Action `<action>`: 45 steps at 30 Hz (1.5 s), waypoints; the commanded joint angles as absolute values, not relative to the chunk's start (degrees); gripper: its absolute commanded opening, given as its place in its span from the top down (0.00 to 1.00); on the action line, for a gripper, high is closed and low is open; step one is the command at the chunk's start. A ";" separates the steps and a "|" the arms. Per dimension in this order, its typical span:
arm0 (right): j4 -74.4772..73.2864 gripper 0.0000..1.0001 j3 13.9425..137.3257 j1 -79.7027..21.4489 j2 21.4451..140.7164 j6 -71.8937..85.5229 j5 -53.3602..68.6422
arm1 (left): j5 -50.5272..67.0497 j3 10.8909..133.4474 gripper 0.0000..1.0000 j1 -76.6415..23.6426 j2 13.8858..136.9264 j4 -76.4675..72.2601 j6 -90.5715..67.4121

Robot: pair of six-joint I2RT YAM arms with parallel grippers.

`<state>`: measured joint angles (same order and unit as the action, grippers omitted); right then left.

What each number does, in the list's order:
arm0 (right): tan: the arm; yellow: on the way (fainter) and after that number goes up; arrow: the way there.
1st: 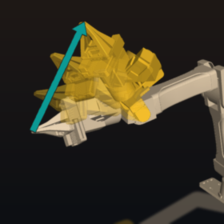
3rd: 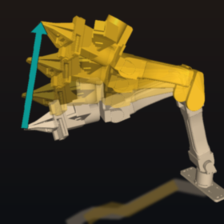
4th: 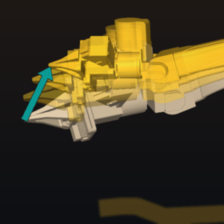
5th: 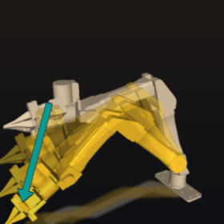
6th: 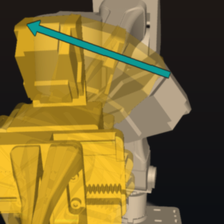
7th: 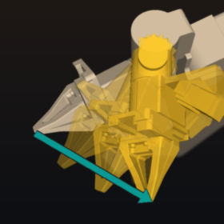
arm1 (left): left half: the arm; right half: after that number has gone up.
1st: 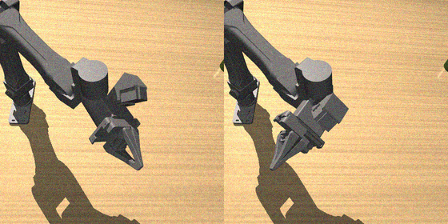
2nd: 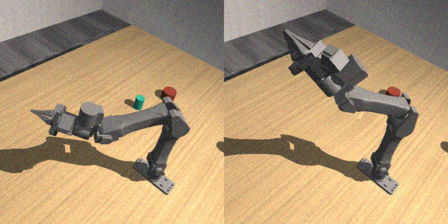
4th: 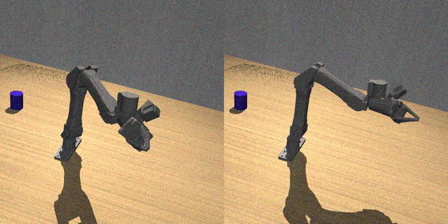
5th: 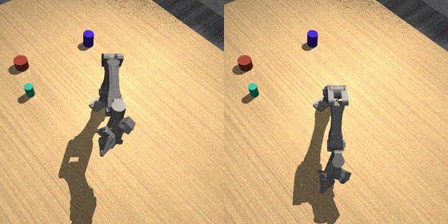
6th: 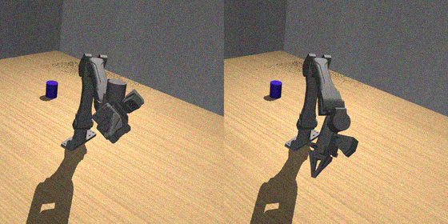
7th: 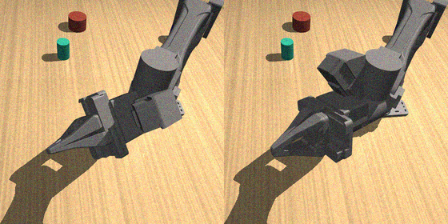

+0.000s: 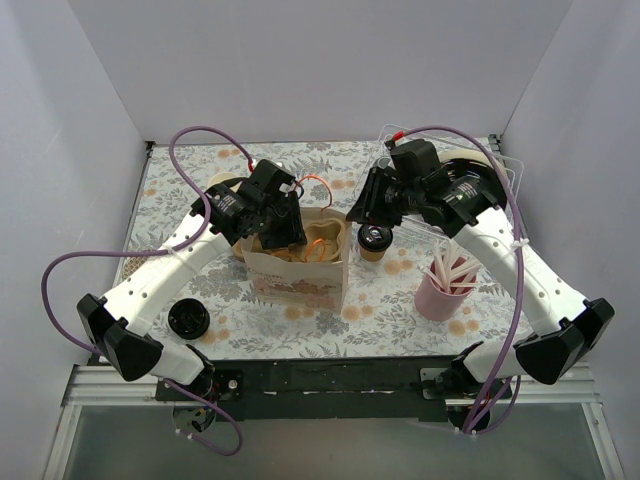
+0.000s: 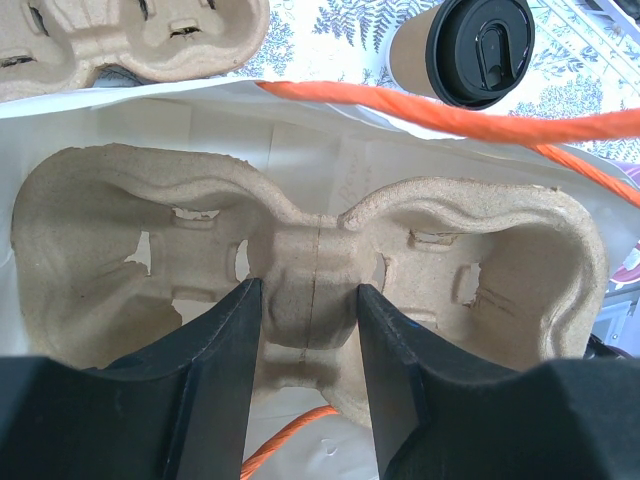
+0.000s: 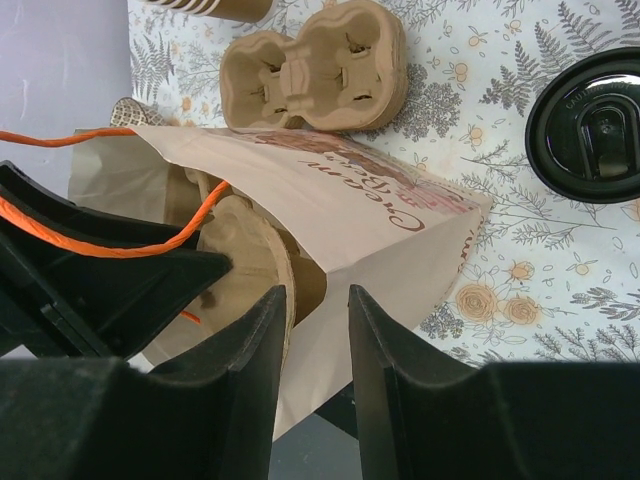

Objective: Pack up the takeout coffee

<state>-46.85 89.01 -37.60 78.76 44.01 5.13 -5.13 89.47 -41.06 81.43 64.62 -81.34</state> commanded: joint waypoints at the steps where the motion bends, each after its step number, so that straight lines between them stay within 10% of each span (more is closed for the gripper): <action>1: -47.02 0.61 88.94 -38.23 79.54 44.83 5.10 | -5.80 89.21 0.72 -41.22 79.01 64.60 -80.59; 10: -50.18 0.63 89.82 -38.58 81.04 43.16 2.47 | -5.71 89.56 0.72 -41.22 79.45 64.51 -80.86; 20: -50.19 0.99 89.30 -38.58 81.12 38.33 0.97 | -8.70 89.56 0.73 -41.22 79.80 65.92 -79.81; 45: -38.41 0.99 85.61 -38.76 79.36 26.90 9.66 | -11.42 86.13 0.68 -41.84 80.95 62.49 -77.34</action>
